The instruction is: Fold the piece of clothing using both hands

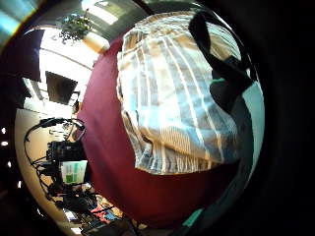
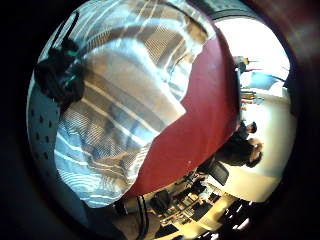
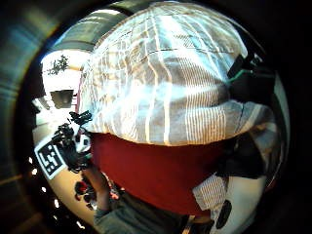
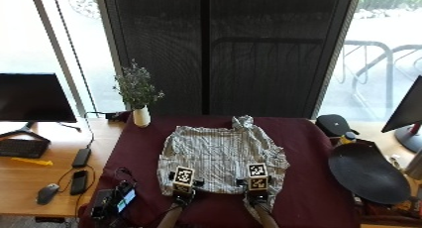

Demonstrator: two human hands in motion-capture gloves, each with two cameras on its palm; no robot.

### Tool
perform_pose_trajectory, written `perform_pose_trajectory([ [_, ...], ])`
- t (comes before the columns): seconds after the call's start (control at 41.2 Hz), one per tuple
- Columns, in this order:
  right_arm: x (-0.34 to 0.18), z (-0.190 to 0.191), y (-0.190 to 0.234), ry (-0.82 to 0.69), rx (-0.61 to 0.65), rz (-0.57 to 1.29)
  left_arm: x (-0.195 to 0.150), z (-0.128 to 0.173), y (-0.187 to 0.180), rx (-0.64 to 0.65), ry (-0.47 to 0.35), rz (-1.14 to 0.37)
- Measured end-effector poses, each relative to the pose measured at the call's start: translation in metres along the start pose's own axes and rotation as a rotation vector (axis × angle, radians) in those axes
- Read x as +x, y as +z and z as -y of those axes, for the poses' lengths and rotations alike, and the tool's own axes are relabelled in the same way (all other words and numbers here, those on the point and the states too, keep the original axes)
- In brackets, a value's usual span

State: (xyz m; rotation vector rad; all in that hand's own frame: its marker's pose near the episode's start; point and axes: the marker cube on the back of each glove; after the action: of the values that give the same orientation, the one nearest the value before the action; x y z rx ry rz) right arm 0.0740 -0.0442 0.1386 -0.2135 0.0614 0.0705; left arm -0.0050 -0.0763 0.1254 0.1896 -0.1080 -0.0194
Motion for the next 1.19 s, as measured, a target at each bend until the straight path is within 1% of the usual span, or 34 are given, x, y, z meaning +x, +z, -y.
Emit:
perform_pose_trajectory([
  [0.049,-0.001,-0.003,-0.002,0.018,0.036,-0.058,0.002,-0.004,-0.010,0.003,0.010,-0.027],
  [0.097,-0.002,-0.010,-0.008,0.007,0.046,-0.083,0.001,-0.010,-0.022,-0.003,0.015,-0.038],
  [0.194,-0.003,-0.030,-0.022,-0.034,0.006,-0.073,-0.004,-0.021,-0.042,-0.032,0.036,-0.026],
  [0.243,-0.003,-0.043,-0.032,-0.065,-0.029,-0.053,-0.006,-0.032,-0.057,-0.085,0.065,-0.022],
  [0.34,0.000,-0.076,-0.060,-0.142,-0.097,-0.042,-0.011,-0.060,-0.097,-0.230,0.153,-0.026],
  [0.412,0.002,-0.093,-0.082,-0.187,-0.118,-0.056,-0.014,-0.073,-0.122,-0.291,0.208,-0.037],
  [0.485,0.001,-0.103,-0.112,-0.222,-0.102,-0.069,-0.019,-0.076,-0.140,-0.307,0.225,-0.039],
  [0.534,0.000,-0.102,-0.133,-0.229,-0.066,-0.089,-0.024,-0.071,-0.150,-0.287,0.210,-0.031],
  [0.606,-0.002,-0.083,-0.164,-0.188,0.014,-0.133,-0.031,-0.050,-0.164,-0.226,0.145,-0.022],
  [0.679,-0.005,-0.055,-0.191,-0.114,0.106,-0.167,-0.038,-0.019,-0.170,-0.140,0.062,-0.019],
  [0.8,-0.016,0.008,-0.220,0.018,0.273,-0.237,-0.048,0.036,-0.167,-0.023,-0.067,-0.021],
  [0.873,-0.024,0.058,-0.230,0.092,0.430,-0.326,-0.051,0.073,-0.151,0.021,-0.128,-0.029],
  [0.946,-0.036,0.110,-0.224,0.121,0.562,-0.419,-0.054,0.105,-0.123,0.035,-0.167,-0.042],
  [1.019,-0.046,0.144,-0.214,0.131,0.586,-0.521,-0.056,0.122,-0.104,0.012,-0.186,-0.046],
  [1.116,-0.056,0.147,-0.215,0.150,0.524,-0.681,-0.060,0.136,-0.098,0.053,-0.188,0.000],
  [1.189,-0.066,0.168,-0.208,0.142,0.564,-0.733,-0.063,0.144,-0.090,0.054,-0.191,0.047],
])
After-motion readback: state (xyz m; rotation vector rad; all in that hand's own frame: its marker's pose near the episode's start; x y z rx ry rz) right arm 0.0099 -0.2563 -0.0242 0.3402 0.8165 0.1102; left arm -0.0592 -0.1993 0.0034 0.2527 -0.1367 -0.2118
